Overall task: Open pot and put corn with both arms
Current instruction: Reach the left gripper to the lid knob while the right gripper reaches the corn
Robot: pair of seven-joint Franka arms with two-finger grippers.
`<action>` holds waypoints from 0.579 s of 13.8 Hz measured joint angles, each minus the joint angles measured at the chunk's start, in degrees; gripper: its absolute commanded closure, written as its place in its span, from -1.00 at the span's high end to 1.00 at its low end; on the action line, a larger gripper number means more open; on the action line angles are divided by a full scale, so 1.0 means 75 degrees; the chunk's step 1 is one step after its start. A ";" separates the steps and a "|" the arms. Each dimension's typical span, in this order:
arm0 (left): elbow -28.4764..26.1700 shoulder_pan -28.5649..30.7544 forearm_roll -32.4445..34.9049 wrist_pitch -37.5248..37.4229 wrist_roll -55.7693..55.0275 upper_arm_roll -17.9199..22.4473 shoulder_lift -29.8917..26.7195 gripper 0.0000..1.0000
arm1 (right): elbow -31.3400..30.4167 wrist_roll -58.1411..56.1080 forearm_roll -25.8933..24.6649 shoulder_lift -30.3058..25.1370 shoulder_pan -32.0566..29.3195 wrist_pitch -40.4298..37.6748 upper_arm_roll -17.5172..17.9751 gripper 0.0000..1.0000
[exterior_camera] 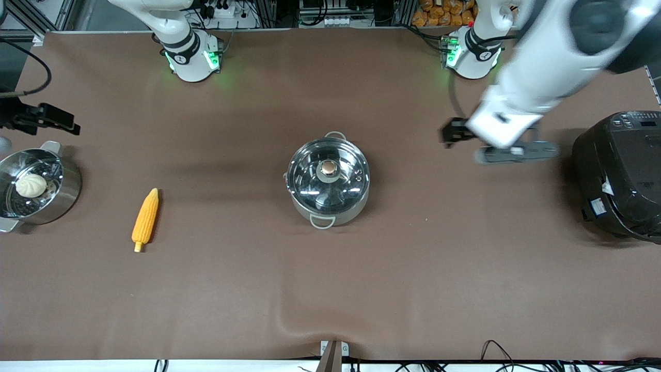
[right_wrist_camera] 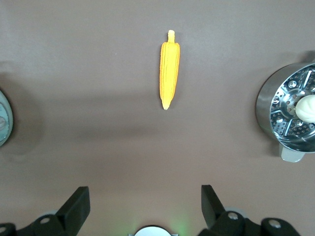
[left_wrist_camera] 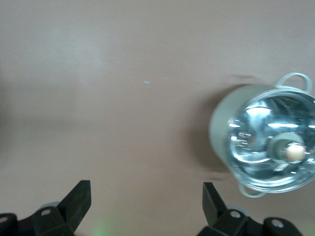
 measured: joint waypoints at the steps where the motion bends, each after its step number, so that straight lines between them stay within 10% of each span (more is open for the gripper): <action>1: 0.0135 -0.0413 0.0000 0.0206 -0.0519 -0.0006 0.0247 1.00 | -0.0176 -0.0001 0.0001 0.0030 0.0017 0.0144 0.0012 1.00; 8: 0.0608 -0.2356 0.0233 0.1567 -0.2611 0.0088 0.1768 1.00 | -0.2000 -0.0005 0.0004 0.0575 0.0100 0.2600 0.0056 1.00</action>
